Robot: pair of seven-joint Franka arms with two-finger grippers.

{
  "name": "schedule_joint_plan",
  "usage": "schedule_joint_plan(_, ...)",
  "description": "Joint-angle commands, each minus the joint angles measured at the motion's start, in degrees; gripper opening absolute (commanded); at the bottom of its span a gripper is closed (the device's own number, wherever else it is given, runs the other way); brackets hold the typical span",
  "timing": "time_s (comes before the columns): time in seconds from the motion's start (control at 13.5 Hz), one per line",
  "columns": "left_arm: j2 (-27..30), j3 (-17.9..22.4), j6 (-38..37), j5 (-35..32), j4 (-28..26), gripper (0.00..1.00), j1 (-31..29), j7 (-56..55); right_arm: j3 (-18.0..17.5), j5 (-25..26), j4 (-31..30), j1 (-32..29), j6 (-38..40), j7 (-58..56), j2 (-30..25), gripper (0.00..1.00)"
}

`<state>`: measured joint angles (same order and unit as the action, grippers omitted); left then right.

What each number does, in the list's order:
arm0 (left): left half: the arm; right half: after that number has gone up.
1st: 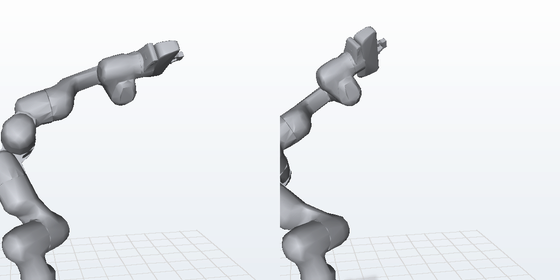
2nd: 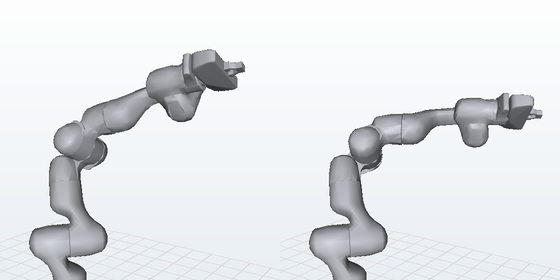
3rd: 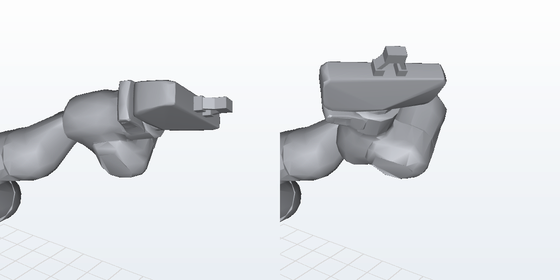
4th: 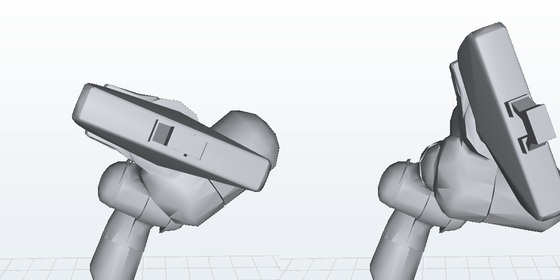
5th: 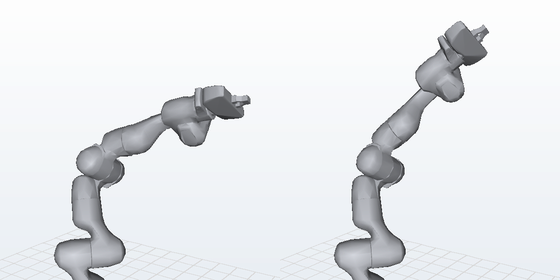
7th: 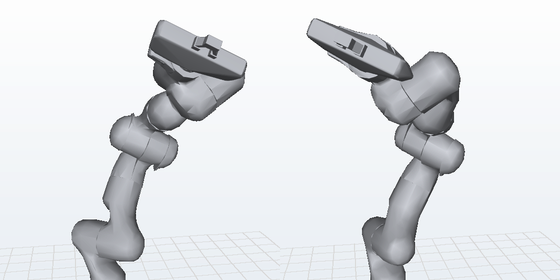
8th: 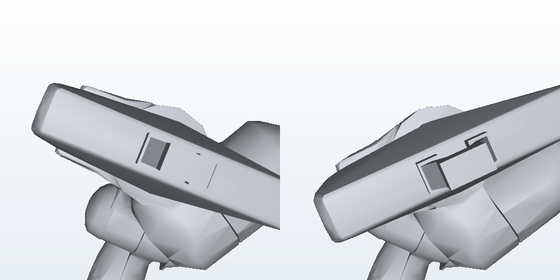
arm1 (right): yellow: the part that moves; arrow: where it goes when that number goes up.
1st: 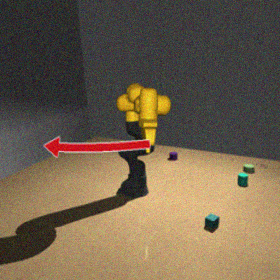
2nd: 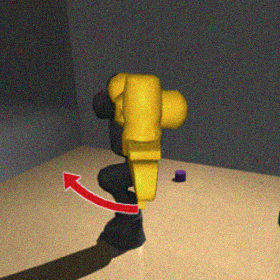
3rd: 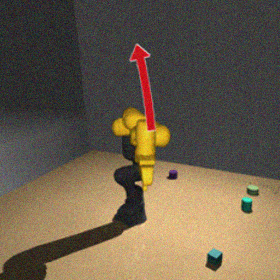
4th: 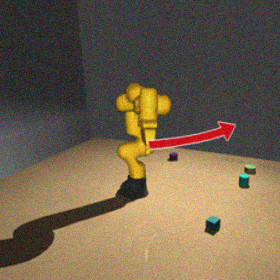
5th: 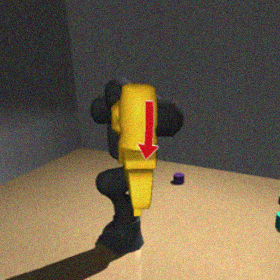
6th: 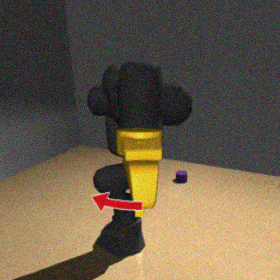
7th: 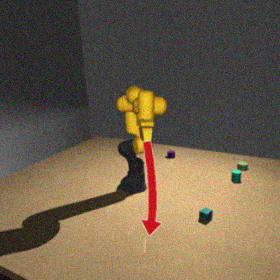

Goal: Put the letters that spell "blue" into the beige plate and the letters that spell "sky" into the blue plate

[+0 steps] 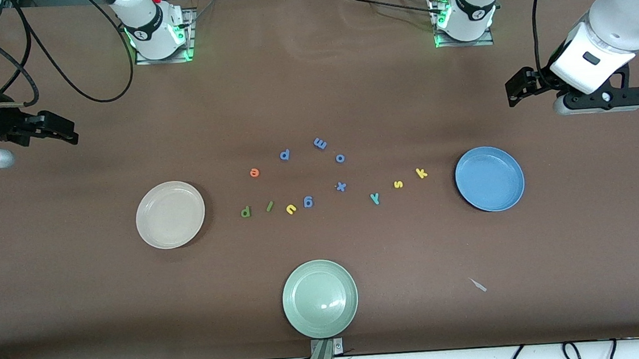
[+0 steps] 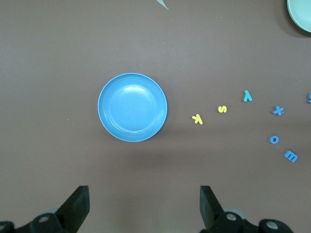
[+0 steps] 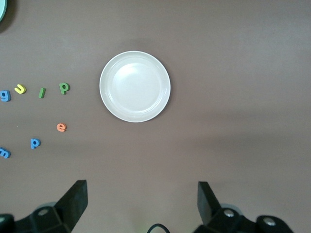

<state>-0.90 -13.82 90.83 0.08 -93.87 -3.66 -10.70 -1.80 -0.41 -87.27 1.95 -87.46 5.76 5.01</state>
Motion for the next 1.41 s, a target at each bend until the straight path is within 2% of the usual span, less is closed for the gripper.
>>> schedule_joint_plan(0.0,-0.8,-0.2,-1.0,-1.1,1.8,1.0,0.1,1.7,-0.3,0.1,1.2,-0.5,0.1,-0.3,0.6,1.0)
schedule_joint_plan(0.22,-2.8,-0.2,-1.1,-0.9,1.7,1.0,1.7,3.9,-0.3,0.1,1.2,-0.5,-0.3,-0.3,0.6,1.0)
schedule_joint_plan(0.44,-7.7,-0.6,-0.6,-1.4,1.8,1.0,3.7,3.2,-0.3,0.4,1.2,-0.5,-0.9,-0.3,0.6,1.0)
schedule_joint_plan(0.74,-15.8,-0.6,6.5,-1.5,1.5,1.0,5.8,-10.9,-0.2,0.1,1.1,-0.5,-1.3,-0.3,0.6,1.0)
schedule_joint_plan(0.89,-20.0,-0.7,10.5,-1.5,0.4,1.0,8.5,-21.8,0.0,0.1,0.9,-0.6,-2.2,-0.2,0.7,1.0)
schedule_joint_plan(1.04,-23.5,-0.7,13.2,-3.2,-0.2,1.0,10.2,-24.8,0.3,0.0,0.7,-0.9,-3.6,0.0,1.7,1.0)
schedule_joint_plan(1.19,-25.1,-0.8,20.6,-3.7,-4.9,1.0,10.4,-25.5,0.0,2.0,1.2,-0.3,-3.8,-0.9,4.7,1.0)
schedule_joint_plan(1.33,-27.8,-0.8,33.5,-3.7,-10.9,1.0,10.4,-27.9,0.3,1.9,1.2,-0.9,-3.7,-1.7,4.8,1.0)
